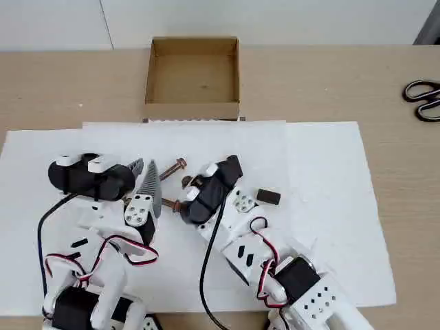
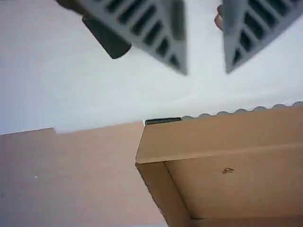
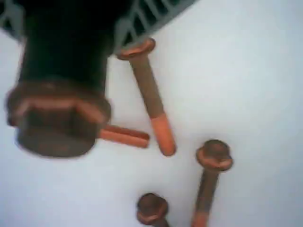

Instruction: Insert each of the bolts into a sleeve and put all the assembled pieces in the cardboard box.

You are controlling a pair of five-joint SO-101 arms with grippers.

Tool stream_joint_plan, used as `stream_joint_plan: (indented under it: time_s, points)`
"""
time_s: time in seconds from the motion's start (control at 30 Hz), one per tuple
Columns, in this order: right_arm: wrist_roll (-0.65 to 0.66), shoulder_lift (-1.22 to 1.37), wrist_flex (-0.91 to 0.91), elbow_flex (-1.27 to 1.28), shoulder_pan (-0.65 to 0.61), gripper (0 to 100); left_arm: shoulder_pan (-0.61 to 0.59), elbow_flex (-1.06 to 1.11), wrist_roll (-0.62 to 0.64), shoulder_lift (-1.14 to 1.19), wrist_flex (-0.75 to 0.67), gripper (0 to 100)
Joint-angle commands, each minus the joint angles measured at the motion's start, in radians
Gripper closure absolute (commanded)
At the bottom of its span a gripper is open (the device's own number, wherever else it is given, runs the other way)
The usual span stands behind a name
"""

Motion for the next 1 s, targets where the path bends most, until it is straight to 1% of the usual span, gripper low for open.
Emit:
stream_joint_plan:
  time_s: [0.0, 0.1, 0.23, 0.3, 0.47, 0.53, 0.67, 0.83, 0.97]
  points:
    - [0.002, 0.002, -0.076, -0.035, 0.101, 99.6, -0.020, 0.027, -0.003, -0.002, 0.002, 100]
    - [-0.003, 0.101, -0.134, -0.101, 0.176, 99.7, -0.107, 0.148, -0.003, -0.002, -0.041, 99]
    - [-0.081, 0.372, -0.140, -0.330, 0.243, 99.7, -0.241, 0.315, -0.003, -0.002, -0.164, 99]
    - [-0.112, 0.530, -0.140, -0.460, 0.269, 99.7, -0.265, 0.378, -0.005, -0.002, -0.206, 99]
    - [-0.109, 0.871, -0.140, -0.789, 0.308, 99.6, -0.270, 0.522, -0.006, -0.002, -0.284, 99]
    - [-0.077, 0.987, -0.140, -0.916, 0.321, 99.6, -0.272, 0.562, -0.018, -0.002, -0.310, 99]
    - [0.014, 1.196, -0.143, -1.137, 0.334, 99.6, -0.272, 0.562, -0.087, -0.002, -0.313, 99]
    - [0.183, 1.457, -0.148, -1.412, 0.328, 99.6, -0.269, 0.562, -0.092, -0.002, -0.313, 99]
    - [0.267, 1.655, -0.186, -1.622, 0.328, 99.5, -0.269, 0.564, -0.092, -0.002, -0.313, 99]
